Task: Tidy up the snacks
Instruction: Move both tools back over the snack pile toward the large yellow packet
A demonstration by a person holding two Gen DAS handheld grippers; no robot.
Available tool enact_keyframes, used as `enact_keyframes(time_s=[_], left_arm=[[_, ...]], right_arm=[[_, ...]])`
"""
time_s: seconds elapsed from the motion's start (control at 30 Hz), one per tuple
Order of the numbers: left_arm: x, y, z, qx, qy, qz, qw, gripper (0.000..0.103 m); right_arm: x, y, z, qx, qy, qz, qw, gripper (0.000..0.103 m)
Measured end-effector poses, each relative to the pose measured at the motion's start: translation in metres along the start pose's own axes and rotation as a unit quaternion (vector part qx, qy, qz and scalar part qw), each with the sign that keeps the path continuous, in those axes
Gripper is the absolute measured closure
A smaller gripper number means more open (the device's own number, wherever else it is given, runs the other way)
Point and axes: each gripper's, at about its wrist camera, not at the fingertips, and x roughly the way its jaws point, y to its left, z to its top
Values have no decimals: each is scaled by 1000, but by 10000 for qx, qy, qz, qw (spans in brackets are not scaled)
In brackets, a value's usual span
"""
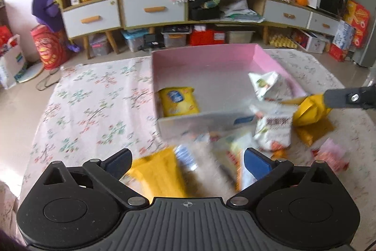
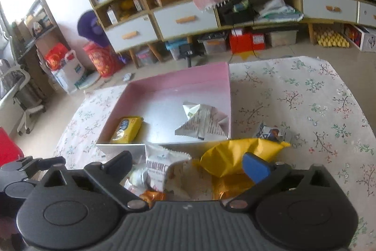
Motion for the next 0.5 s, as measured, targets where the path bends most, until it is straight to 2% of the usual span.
enact_keyframes(time_s=[0.13,0.3,0.4,0.5], left_arm=[[4,5,-23,-66,121,123,9998,1],[9,10,-41,-402,219,178,9988,1],[9,11,-49,-593,173,199,9979,1],[9,13,-53,-870,208,45,9960,1]], right_arm=[[0,5,-17,-236,-109,-76,9996,11],[-3,10,-34,-419,-380,-217,9982,11],[-3,13,-47,-457,-325,-185,9983,11],[-4,18,-60,-577,-153,-171,9981,11]])
